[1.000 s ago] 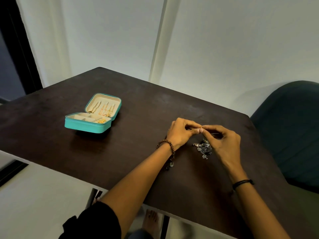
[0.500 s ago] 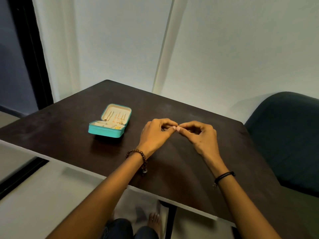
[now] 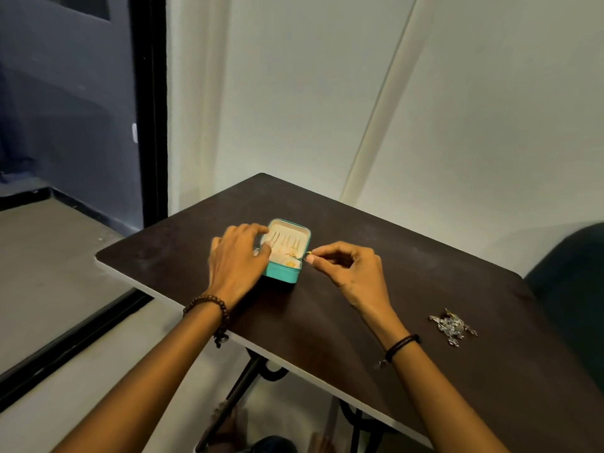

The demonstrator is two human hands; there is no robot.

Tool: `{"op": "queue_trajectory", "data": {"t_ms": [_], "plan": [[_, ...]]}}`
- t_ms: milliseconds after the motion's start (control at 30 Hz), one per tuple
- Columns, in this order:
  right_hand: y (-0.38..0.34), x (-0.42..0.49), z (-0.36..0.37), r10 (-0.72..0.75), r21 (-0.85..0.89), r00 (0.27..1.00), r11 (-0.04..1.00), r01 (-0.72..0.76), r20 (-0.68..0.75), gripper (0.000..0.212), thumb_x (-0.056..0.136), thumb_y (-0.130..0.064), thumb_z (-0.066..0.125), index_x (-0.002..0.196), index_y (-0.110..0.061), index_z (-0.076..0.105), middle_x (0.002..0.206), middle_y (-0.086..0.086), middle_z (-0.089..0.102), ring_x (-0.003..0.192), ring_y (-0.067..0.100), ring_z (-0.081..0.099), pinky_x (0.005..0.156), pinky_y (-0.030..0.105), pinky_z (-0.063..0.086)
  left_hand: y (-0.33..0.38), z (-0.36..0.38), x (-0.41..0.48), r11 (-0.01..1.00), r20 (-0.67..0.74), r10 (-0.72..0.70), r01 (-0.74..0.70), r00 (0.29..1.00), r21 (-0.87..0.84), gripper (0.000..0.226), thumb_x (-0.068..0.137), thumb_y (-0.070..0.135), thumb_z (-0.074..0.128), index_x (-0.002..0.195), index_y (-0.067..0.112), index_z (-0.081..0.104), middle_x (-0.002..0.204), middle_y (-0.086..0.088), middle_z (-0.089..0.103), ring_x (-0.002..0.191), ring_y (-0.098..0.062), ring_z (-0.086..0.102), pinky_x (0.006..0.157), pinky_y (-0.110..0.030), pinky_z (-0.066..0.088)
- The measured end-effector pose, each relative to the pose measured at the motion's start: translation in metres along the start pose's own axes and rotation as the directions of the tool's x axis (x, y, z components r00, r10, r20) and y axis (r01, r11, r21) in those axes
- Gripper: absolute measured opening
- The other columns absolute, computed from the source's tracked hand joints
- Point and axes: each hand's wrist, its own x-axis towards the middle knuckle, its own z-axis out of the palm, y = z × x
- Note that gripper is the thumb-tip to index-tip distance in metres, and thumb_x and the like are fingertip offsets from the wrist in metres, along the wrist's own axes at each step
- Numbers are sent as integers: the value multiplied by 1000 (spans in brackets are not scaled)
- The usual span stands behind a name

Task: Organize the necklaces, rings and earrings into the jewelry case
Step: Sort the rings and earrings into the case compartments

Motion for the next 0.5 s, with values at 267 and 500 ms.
{"op": "queue_trajectory", "data": {"t_ms": [267, 500], "plan": [[8, 7, 25, 12, -60, 996, 998, -7, 85, 13, 83, -26, 81, 96, -22, 80, 96, -17, 74, 92, -5, 69, 72, 18, 59, -25, -4, -6, 983, 341, -148, 175, 928, -48, 70, 97, 47, 56, 155, 24, 27, 149, -7, 46, 137, -26, 41, 114, -45, 31], [24, -3, 25, 0, -108, 991, 994, 14, 131, 14, 84, -30, 80, 96, -25, 81, 100, -14, 76, 95, 0, 67, 69, 20, 57, -32, 4, -20, 991, 301, -72, 102, 951, -87, 60, 99, 42, 53, 153, 25, 31, 143, -3, 52, 133, -22, 42, 111, -38, 33]]}}
